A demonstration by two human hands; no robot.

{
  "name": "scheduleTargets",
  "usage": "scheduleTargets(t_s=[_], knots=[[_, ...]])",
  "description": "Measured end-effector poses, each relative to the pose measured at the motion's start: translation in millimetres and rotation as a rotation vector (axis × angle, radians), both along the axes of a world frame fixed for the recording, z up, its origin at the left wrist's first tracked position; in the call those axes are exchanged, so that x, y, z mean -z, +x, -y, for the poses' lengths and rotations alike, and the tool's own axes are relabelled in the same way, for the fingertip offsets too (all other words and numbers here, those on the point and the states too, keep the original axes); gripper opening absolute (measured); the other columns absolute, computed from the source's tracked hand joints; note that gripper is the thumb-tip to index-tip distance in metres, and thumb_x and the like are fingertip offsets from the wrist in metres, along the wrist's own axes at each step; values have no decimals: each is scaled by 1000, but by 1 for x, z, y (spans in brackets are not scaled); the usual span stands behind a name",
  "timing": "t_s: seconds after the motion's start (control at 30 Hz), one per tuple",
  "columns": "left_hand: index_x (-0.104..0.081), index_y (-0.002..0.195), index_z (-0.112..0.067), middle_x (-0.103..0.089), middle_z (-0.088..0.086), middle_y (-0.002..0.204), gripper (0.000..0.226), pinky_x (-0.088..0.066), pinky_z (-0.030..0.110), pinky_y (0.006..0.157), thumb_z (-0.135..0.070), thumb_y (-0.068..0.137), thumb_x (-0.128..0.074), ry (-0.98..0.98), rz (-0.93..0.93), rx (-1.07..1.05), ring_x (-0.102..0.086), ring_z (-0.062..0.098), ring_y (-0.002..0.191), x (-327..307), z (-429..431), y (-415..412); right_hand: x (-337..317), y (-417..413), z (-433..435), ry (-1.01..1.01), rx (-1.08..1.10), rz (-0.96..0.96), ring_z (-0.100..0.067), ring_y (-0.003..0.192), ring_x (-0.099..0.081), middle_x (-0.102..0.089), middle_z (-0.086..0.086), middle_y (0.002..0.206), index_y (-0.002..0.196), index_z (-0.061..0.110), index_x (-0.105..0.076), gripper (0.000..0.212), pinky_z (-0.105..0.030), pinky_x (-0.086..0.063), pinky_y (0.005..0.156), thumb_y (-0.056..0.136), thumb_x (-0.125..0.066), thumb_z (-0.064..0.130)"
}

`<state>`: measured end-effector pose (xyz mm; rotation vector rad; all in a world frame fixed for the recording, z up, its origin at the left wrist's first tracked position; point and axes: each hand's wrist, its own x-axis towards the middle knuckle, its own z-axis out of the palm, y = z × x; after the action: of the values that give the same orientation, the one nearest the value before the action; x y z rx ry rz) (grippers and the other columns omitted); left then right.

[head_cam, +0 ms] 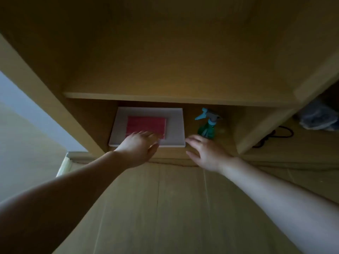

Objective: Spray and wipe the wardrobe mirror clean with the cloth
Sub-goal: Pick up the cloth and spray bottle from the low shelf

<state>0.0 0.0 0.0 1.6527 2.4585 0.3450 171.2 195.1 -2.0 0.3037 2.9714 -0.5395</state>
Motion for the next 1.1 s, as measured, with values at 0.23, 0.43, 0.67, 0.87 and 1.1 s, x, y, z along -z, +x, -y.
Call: scheduleTargets(t_s=[0.23,0.43,0.67,0.87,1.1], knots=[[-63,118,-10,-68,10,113,39,-51,39,83,-19,82,-70,161,-135,123,-65,31,99,14,-23,10,5,12,-17,161,132,-26,-26,138,-37,-32,-8,155,147,15,-39,50,-34,-36,107,100,-46,30],[-51,135,-10,-57,11,132,52,-43,43,100,-23,86,-64,163,-168,150,-55,29,119,23,-29,11,29,11,-44,351,271,-5,-34,148,-11,-3,-14,162,154,13,-12,72,-44,-23,119,96,-47,39],[-39,144,-12,-47,10,144,59,-31,42,109,-27,90,-58,132,-192,159,-44,27,131,23,-32,12,43,-18,-83,283,465,16,-35,148,-8,2,-12,162,154,16,4,77,-45,-19,117,98,-45,34],[-32,148,-15,-40,7,149,60,-26,39,112,-30,93,-51,107,-190,163,-37,24,136,27,-28,9,50,-29,-77,315,502,-24,-36,130,-36,-28,-15,150,153,12,-11,65,-44,-40,101,99,-44,28],[-39,144,-11,-48,9,142,58,-34,38,107,-26,90,-57,144,-190,202,-45,26,129,27,-35,12,36,-22,-59,264,391,-115,-30,96,-60,-46,-9,132,138,13,-44,37,-41,-52,74,101,-43,18]])
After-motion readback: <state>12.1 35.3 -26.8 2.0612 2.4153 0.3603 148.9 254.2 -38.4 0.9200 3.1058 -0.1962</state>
